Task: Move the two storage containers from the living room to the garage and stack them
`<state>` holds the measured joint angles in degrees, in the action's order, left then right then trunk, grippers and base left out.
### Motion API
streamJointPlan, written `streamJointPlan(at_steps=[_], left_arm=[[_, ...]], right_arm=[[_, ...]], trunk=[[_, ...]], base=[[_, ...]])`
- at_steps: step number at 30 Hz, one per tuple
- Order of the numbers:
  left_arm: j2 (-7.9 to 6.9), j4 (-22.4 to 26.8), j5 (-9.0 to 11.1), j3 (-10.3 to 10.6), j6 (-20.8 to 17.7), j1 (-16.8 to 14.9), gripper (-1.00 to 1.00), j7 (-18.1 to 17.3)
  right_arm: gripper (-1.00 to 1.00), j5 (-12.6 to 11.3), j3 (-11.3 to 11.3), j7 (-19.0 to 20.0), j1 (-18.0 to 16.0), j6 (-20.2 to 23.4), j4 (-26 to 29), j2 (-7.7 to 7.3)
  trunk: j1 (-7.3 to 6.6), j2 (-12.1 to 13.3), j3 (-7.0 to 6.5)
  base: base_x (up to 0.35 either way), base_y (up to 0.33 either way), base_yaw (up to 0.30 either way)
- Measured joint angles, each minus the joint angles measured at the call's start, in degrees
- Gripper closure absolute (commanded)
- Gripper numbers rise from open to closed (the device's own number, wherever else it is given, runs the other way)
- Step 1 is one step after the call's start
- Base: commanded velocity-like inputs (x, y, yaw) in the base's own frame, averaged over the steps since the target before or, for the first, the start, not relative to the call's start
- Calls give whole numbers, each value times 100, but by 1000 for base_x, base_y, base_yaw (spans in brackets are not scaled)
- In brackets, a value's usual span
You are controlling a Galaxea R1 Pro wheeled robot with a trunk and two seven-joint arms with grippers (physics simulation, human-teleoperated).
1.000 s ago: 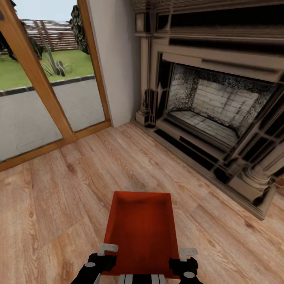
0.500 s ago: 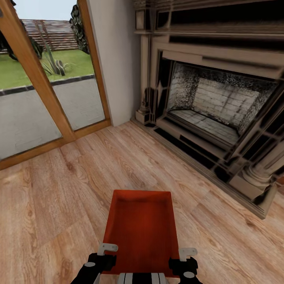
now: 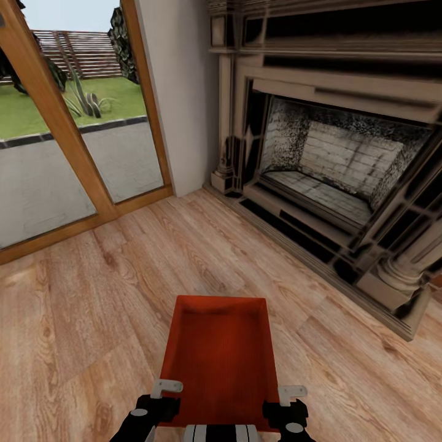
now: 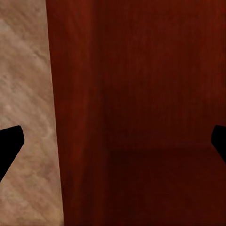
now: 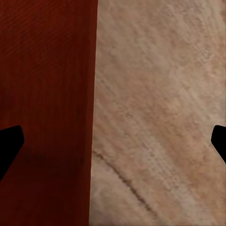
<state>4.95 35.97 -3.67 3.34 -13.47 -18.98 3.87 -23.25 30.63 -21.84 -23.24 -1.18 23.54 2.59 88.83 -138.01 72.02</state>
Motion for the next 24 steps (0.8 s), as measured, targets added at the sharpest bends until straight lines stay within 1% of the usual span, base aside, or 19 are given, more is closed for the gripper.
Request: streamJointPlan(at_steps=[16,24], left_arm=[[-11,-35,7,-1,2,0,-100,6],[-102,-51,13,-4,8,0,-100,8]], right_arm=[[-100,0,0,9,0,-1,-6,-16],[-100,0,0,41,0,-1,-33,26]], trunk=[[0,0,0],[0,0,0]], base=[[0,0,0],[0,0,0]])
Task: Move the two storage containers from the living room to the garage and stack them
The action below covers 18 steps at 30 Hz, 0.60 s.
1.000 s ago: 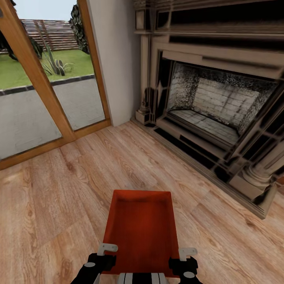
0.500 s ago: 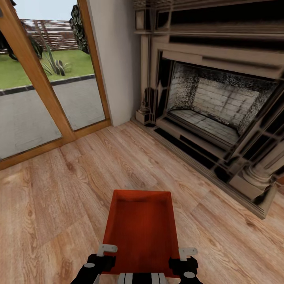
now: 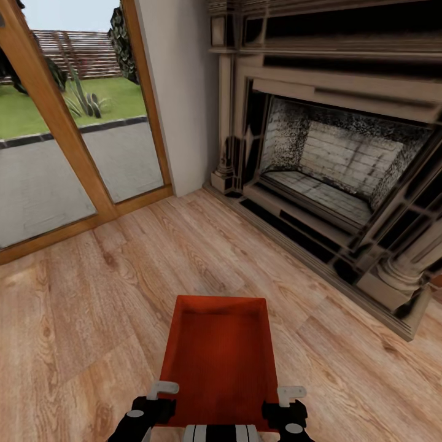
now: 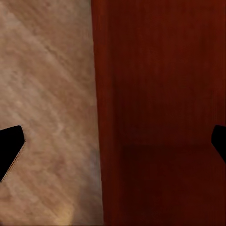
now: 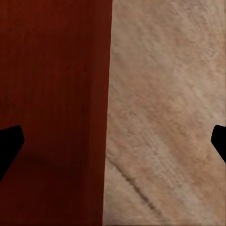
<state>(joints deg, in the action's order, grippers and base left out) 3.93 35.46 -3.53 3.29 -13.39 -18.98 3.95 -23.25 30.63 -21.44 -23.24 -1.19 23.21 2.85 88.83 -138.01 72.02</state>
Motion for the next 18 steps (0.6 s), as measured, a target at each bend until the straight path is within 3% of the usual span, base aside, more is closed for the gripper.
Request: streamJointPlan(at_steps=[17,18], left_arm=[[-48,-5,11,-8,9,1,-100,0],[-48,-5,11,-7,9,2,-100,0]], right_arm=[[-100,0,0,3,0,-1,-22,18],[100,0,0,3,0,-1,-25,18]], trunk=[[0,0,0],[0,0,0]], base=[[0,0,0],[0,0,0]])
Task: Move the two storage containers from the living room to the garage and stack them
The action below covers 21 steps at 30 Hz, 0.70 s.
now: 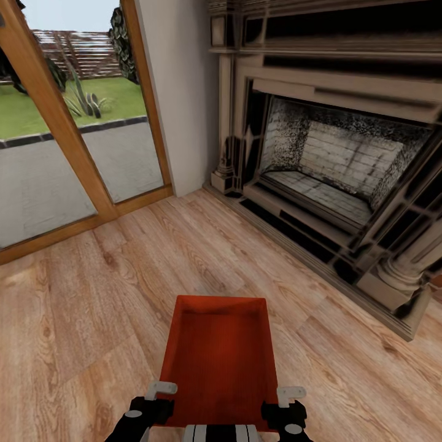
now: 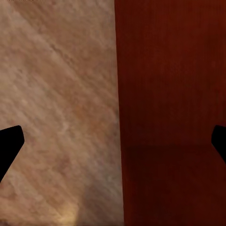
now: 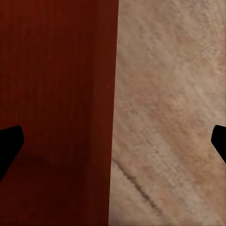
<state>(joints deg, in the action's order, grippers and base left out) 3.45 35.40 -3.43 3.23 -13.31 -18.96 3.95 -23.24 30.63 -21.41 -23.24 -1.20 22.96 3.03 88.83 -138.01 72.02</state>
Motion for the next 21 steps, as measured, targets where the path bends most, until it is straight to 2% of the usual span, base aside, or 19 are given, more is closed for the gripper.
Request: streamJointPlan(at_steps=[1,9,21], left_arm=[[0,0,0,-1,-2,1,100,0],[15,-4,105,7,-8,3,100,-29],[30,29,77,6,-14,-2,100,-34]], right_arm=[[100,-2,0,0,0,0,-1,0],[100,21,36,25,0,8,-11,5],[100,9,42,33,0,9,-12,-11]], trunk=[[0,0,0],[0,0,0],[0,0,0]], base=[[0,0,0],[0,0,0],[0,0,0]])
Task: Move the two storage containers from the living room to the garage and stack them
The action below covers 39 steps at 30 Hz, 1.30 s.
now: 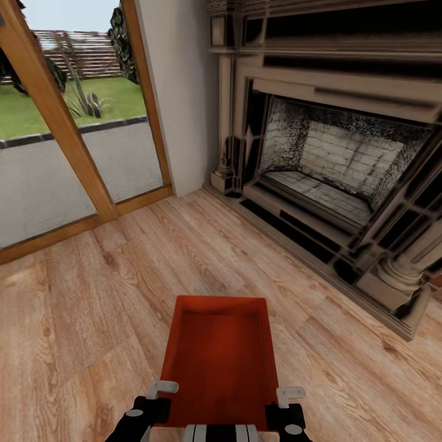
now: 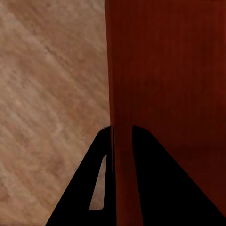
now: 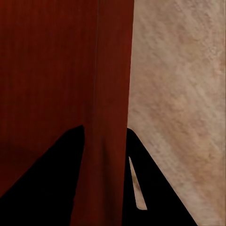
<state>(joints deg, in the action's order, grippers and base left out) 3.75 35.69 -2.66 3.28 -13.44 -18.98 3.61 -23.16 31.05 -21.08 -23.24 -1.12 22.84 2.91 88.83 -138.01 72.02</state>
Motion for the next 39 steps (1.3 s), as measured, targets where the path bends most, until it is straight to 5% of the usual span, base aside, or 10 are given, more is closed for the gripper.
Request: streamJointPlan(at_steps=[8,39], left_arm=[[3,31,-20,-7,-3,0,100,-6],[22,15,-66,-40,-6,-5,100,-31]], right_arm=[[100,-8,-1,-9,0,1,-1,4],[100,-98,46,-19,6,38,42,-23]], trunk=[[0,0,0],[-680,1242,-556]], base=[[0,0,0],[0,0,0]])
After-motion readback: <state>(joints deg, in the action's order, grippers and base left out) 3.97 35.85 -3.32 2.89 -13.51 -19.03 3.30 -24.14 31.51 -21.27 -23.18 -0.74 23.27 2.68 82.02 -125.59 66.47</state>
